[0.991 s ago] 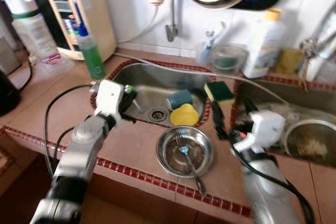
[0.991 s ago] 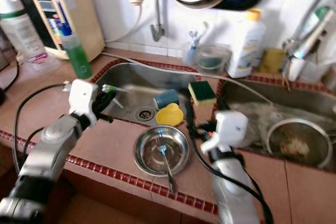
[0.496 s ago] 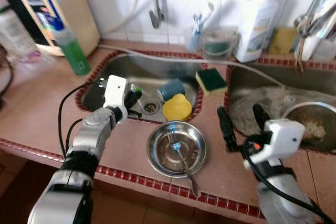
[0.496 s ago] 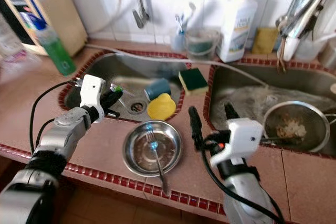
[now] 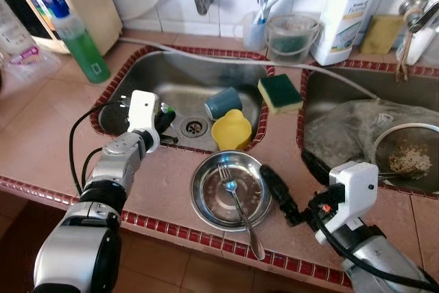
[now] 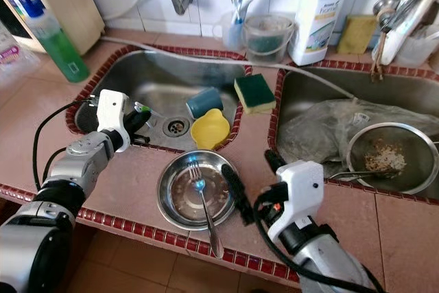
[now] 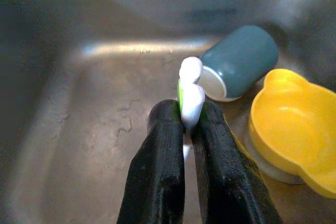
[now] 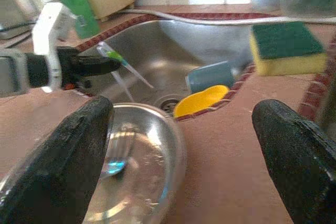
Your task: Kitchen organization
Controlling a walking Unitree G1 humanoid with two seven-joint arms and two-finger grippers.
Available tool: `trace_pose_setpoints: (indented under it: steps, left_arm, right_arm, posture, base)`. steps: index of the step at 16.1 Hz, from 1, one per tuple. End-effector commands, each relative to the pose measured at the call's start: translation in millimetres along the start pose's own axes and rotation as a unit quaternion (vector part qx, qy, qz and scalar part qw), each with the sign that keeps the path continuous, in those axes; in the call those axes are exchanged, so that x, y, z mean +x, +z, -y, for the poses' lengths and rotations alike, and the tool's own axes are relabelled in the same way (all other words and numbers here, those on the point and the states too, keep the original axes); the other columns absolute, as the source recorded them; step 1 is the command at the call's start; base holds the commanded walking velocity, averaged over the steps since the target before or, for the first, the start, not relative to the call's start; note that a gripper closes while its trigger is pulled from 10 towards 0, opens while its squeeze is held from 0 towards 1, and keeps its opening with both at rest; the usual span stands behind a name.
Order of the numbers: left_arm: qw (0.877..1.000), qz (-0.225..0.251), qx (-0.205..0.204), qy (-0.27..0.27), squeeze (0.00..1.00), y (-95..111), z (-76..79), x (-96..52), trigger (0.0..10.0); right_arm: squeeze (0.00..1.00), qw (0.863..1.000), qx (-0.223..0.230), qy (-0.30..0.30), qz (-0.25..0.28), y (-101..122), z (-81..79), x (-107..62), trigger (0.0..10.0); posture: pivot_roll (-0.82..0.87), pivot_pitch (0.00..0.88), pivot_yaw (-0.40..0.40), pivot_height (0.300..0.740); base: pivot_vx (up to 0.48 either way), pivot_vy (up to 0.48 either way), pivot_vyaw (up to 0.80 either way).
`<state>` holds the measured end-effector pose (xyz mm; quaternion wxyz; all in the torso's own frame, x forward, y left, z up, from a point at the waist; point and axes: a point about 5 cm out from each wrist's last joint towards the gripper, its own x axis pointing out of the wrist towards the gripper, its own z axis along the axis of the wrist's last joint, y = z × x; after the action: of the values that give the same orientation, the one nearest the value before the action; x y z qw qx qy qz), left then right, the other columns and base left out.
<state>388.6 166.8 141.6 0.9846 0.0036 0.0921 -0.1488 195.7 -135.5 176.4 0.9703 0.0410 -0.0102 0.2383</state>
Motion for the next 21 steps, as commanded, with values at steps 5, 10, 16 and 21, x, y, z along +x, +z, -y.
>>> trace_pose_setpoints:
  steps: [5,10,16,21]
  left_arm:
    - [1.0,0.006,-0.002,0.013,0.04,6,-7.6,1.1,10.0]
    - [1.0,0.025,-0.017,0.001,1.0,15,-8.6,2.1,10.0]
    - [0.999,0.038,-0.021,0.0,1.0,20,-13.3,0.3,10.0]
    - [0.998,0.058,-0.03,0.003,1.0,23,-16.5,-2.6,10.0]
  right_arm:
    - [0.0,0.999,0.009,0.05,-0.002,8,-9.9,-2.3,10.0]
    - [0.0,0.999,0.012,0.045,0.002,9,-8.3,1.7,10.0]
    - [0.0,0.998,0.014,0.054,0.007,8,-7.9,8.5,10.0]
    - [0.0,0.998,0.01,0.061,0.02,9,-4.7,19.5,10.0]
  posture:
    - [-0.31,0.237,0.11,0.74]
    - [-0.3,0.231,0.112,0.74]
    - [-0.27,0.216,0.107,0.74]
    - [-0.24,0.174,0.1,0.74]
  base:
    - [0.0,0.0,0.0]
    - [0.0,0.0,0.0]
    - [0.0,0.0,0.0]
    - [0.0,0.0,0.0]
